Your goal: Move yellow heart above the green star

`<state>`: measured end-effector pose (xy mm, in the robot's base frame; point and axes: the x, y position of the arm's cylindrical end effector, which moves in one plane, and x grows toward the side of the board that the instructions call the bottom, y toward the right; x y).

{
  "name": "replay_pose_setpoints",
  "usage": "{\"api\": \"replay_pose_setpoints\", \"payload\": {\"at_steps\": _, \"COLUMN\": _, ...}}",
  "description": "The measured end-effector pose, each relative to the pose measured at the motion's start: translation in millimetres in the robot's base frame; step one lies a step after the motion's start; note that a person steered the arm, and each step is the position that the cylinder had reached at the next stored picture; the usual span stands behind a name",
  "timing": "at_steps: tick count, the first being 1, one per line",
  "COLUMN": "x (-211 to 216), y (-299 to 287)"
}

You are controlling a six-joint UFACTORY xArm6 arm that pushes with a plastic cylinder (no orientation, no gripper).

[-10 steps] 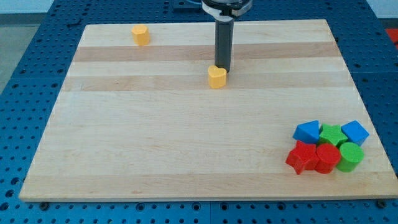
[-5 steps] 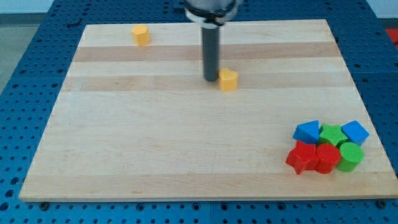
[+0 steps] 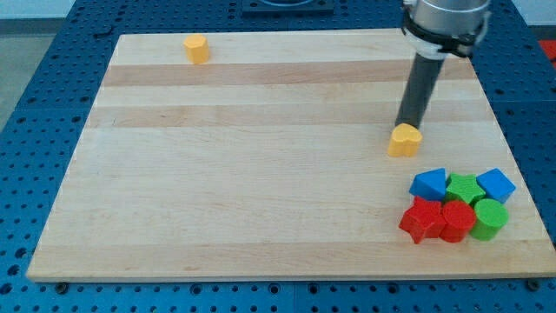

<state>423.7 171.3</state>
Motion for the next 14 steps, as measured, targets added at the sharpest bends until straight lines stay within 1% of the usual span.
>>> {"api": "replay_pose_setpoints", "payload": {"at_steps": 1, "x": 18.4, "y": 16.7}}
{"api": "replay_pose_setpoints", "payload": {"at_steps": 2, "x": 12.4, "y": 16.7}}
{"api": "replay_pose_setpoints", "payload": {"at_steps": 3, "x": -10.3, "y": 1.9}}
{"api": "replay_pose_setpoints", "payload": {"at_steps": 4, "x": -18.0, "y": -39.0}}
{"api": "replay_pose_setpoints", "payload": {"at_steps": 5, "x": -7.8, "y": -61.9}}
{"api": "replay_pose_setpoints", "payload": {"at_steps": 6, "x": 5.0, "y": -62.0}}
{"api": "replay_pose_setpoints", "payload": {"at_steps": 8, "x": 23.5, "y": -37.6}}
{"api": "replay_pose_setpoints", "payload": {"at_steps": 11, "x": 35.2, "y": 8.0}}
{"api": "replay_pose_setpoints", "payload": {"at_steps": 14, "x": 41.1, "y": 17.0}}
